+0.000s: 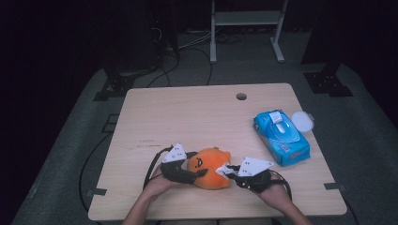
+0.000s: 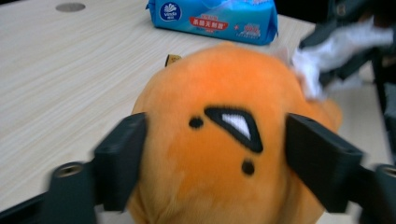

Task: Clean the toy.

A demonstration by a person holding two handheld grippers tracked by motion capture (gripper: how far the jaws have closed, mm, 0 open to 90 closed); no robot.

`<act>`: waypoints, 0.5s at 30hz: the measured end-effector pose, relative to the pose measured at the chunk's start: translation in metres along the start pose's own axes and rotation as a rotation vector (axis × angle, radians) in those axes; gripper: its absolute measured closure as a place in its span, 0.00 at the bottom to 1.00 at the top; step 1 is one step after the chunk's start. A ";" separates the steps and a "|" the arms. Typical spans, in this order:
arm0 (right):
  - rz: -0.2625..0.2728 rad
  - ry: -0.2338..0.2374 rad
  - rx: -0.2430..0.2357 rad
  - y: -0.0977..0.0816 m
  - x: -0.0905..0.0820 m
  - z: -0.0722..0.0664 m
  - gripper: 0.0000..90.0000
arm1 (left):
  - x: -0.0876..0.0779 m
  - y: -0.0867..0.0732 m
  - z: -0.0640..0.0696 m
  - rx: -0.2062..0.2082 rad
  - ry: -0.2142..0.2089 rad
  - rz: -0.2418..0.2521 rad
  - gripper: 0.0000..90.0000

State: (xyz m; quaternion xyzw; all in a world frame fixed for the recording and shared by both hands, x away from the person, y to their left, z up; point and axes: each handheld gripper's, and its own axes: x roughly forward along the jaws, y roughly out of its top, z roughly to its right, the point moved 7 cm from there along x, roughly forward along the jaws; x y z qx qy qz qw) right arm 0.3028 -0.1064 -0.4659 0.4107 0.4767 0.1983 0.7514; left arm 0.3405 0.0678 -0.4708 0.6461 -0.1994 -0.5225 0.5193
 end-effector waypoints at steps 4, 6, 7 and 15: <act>0.020 0.025 -0.032 0.006 -0.003 -0.009 0.85 | 0.000 0.010 0.004 0.035 0.035 0.028 0.19; 0.019 0.029 -0.052 0.007 -0.001 -0.013 0.85 | 0.004 0.007 0.004 0.067 0.044 0.015 0.25; 0.017 0.030 -0.063 0.007 0.000 -0.014 0.85 | 0.004 0.005 0.003 0.056 0.047 0.011 0.28; -0.005 0.025 0.003 -0.003 0.000 -0.001 0.84 | 0.003 -0.001 -0.004 0.004 0.040 0.015 0.34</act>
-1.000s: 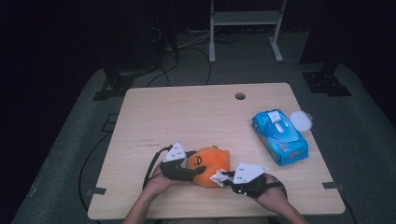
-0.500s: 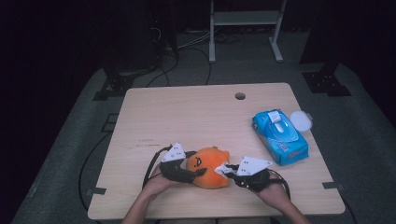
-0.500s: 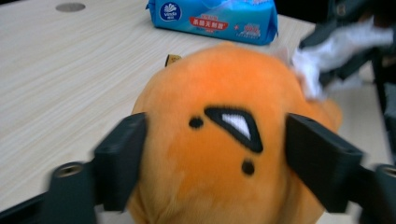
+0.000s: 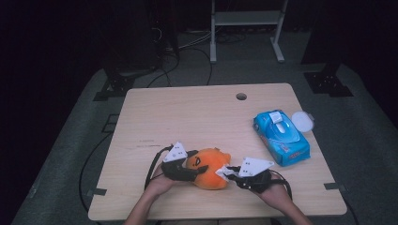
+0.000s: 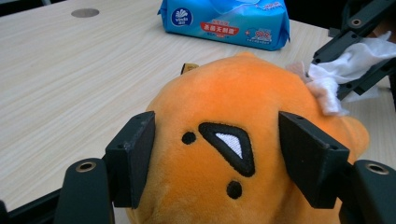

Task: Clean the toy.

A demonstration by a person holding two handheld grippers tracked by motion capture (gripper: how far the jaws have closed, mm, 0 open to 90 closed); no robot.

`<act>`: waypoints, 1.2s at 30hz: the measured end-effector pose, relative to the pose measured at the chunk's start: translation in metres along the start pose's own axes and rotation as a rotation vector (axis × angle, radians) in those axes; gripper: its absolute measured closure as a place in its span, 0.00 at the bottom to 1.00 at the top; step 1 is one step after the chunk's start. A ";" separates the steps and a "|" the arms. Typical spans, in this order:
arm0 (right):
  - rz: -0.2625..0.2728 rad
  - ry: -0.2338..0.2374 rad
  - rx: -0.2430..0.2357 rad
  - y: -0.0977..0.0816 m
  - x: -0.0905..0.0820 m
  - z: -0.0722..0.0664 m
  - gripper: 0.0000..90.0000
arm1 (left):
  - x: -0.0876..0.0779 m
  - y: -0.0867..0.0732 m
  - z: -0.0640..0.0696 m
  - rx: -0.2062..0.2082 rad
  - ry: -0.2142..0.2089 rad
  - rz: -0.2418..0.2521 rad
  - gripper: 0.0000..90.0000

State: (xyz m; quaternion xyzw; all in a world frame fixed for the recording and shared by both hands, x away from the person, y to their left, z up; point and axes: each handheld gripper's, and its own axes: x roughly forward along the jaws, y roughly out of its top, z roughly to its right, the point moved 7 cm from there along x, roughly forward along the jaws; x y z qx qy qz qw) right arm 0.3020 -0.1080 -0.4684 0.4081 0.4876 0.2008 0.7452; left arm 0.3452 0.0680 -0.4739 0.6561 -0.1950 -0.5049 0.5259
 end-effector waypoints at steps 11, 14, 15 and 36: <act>0.025 0.044 -0.041 0.012 0.004 -0.016 0.85 | 0.001 -0.003 -0.002 -0.022 0.009 0.006 0.34; 0.010 -0.002 -0.003 0.004 0.002 -0.002 0.85 | 0.001 -0.003 -0.001 -0.027 0.004 0.011 0.34; 0.004 -0.020 0.010 0.001 0.001 0.002 0.85 | 0.001 -0.003 -0.001 -0.028 0.001 0.011 0.34; 0.016 -0.071 0.055 0.000 0.003 0.016 0.85 | 0.001 -0.006 -0.001 -0.031 -0.013 0.010 0.33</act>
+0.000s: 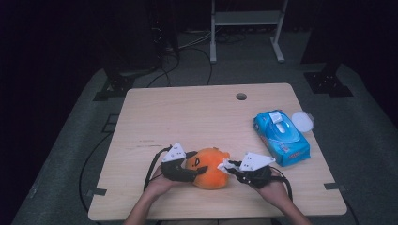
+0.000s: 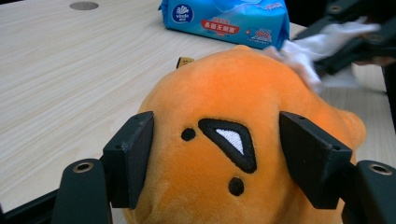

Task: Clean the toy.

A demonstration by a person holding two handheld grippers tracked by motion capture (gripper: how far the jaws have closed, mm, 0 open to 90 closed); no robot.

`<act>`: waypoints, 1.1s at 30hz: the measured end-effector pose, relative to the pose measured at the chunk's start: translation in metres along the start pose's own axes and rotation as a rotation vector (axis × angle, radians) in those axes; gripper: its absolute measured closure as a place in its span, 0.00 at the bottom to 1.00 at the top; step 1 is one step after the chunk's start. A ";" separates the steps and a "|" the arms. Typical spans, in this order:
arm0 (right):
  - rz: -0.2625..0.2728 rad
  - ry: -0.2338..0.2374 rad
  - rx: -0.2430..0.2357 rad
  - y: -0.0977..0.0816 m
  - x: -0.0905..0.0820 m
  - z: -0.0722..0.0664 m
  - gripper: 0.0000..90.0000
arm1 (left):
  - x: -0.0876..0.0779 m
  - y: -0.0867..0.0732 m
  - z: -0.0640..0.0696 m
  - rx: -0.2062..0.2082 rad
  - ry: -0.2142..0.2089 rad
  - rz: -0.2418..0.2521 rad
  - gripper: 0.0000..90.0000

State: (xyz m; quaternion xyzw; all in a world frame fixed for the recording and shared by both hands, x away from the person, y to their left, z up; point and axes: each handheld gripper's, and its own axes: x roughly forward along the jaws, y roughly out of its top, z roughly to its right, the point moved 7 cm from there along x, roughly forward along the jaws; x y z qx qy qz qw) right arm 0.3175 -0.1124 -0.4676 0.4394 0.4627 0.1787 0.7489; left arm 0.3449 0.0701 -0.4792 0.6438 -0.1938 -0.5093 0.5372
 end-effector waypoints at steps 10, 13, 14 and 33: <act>0.033 0.043 -0.006 0.007 -0.004 -0.012 0.85 | -0.003 -0.004 0.006 0.036 -0.060 -0.021 0.33; 0.039 0.036 -0.001 0.009 -0.003 -0.010 0.84 | -0.004 -0.004 0.010 0.053 -0.088 -0.045 0.33; 0.037 0.041 0.003 0.008 -0.003 -0.009 0.84 | -0.005 -0.004 0.011 0.056 -0.100 -0.050 0.32; 0.082 0.056 0.027 0.013 -0.006 -0.004 0.85 | 0.008 0.012 0.019 0.051 -0.025 -0.051 0.36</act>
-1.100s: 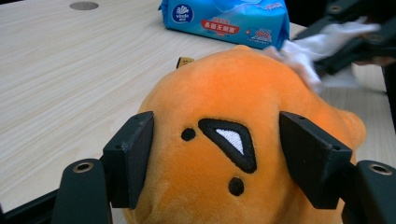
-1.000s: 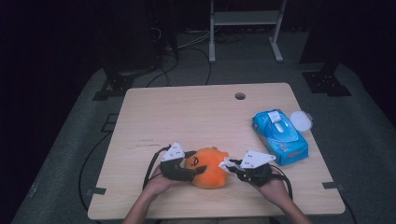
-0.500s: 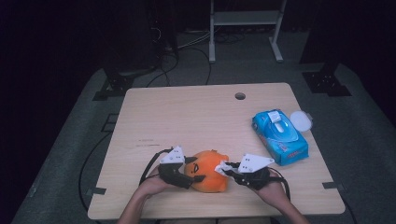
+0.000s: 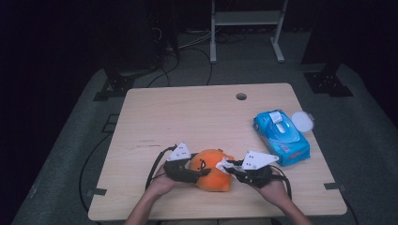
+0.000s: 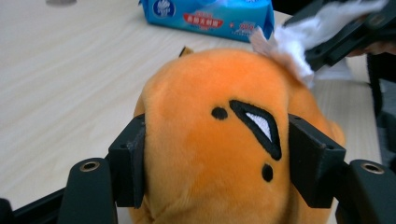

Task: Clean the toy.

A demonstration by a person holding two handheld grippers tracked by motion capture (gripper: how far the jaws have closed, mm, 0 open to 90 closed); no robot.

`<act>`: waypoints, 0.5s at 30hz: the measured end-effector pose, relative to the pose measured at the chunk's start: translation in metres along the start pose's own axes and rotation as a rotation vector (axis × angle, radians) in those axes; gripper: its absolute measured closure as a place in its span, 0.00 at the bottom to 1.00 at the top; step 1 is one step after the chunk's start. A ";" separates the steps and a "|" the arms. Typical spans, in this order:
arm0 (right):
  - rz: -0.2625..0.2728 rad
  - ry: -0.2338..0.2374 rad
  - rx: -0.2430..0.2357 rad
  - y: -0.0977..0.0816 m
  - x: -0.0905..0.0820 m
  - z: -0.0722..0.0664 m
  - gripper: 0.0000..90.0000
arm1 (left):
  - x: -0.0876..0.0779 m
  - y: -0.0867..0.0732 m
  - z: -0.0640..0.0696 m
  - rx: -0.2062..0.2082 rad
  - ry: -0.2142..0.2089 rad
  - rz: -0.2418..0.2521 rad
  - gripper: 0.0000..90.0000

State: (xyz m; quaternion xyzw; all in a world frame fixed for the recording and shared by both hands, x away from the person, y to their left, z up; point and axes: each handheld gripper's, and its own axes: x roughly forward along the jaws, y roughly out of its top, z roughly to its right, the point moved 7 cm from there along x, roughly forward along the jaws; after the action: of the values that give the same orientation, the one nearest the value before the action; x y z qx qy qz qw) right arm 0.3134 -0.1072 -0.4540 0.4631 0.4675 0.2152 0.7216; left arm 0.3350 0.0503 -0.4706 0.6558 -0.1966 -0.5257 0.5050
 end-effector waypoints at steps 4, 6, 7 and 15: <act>0.034 0.014 -0.006 0.014 0.004 -0.010 0.85 | 0.008 0.005 0.013 0.092 0.037 -0.027 0.33; 0.018 0.006 -0.022 0.012 0.004 -0.011 0.85 | 0.006 0.002 0.011 0.088 0.028 -0.025 0.32; 0.012 0.003 -0.009 0.009 0.003 -0.009 0.85 | 0.005 0.000 0.009 0.075 0.022 -0.022 0.32; -0.037 -0.050 0.018 -0.004 -0.003 0.007 0.85 | 0.004 -0.001 0.018 0.137 0.002 -0.024 0.28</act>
State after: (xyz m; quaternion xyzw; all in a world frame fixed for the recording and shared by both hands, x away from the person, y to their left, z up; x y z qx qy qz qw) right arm 0.3181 -0.1142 -0.4551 0.4661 0.4598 0.1858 0.7327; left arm 0.3203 0.0394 -0.4719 0.6917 -0.2236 -0.5164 0.4526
